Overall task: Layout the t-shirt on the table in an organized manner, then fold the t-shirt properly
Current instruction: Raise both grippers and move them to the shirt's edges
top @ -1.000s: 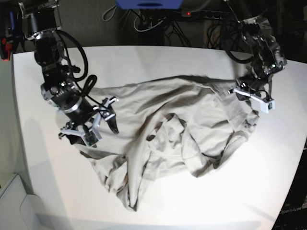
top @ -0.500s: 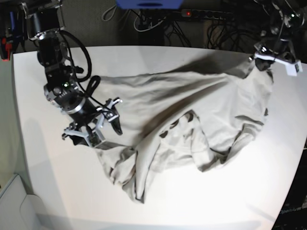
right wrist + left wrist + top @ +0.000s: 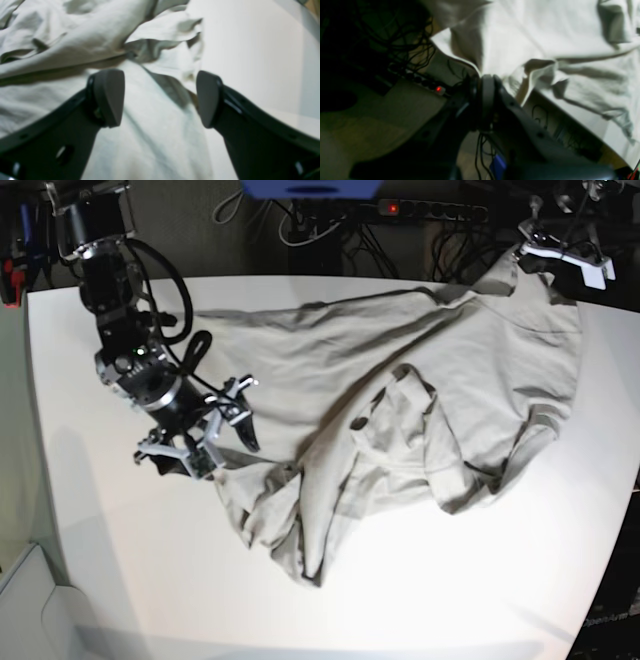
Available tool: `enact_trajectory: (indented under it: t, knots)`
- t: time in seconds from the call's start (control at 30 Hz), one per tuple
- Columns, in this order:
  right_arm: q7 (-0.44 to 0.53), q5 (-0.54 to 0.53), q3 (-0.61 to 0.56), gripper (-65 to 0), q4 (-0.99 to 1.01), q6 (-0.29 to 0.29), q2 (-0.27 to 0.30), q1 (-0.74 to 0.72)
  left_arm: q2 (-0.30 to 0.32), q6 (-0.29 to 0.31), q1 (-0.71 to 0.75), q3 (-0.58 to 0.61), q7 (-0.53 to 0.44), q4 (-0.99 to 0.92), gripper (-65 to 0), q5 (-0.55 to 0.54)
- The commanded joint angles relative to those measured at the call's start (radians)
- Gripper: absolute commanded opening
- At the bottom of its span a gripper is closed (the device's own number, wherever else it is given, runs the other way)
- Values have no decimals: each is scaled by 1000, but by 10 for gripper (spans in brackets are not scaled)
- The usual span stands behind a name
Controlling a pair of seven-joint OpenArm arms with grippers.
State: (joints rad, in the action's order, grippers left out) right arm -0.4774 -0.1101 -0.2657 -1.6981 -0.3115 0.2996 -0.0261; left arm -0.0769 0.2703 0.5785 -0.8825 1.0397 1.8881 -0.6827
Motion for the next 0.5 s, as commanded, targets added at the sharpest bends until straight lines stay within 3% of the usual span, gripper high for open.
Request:
enact_trajectory:
  t: [0.0,0.1,0.17,0.3,0.37,0.47]
  knots:
    - [27,-3,-2,-195,-23,-5,5,-7,12,5,18,-5,-6,23,-644,-19]
    - [27,-3,-34,-195,-24,-7,5,-4,12,5,19,-5,-6,29,-598,-21]
    - [27,-3,-51,-195,-24,-7,5,-4,12,5,24,-8,-6,29,-519,-21]
    - [27,-3,-63,-195,-21,-7,5,-4,12,7,38,-10,-11,29,-257,-22]
    - [27,-3,-63,-195,-17,-7,5,-4,12,7,38,-10,-11,29,-160,-22]
    - [27,-3,-62,-195,-15,-7,10,-5,12,7,38,-10,-8,37,-137,-24]
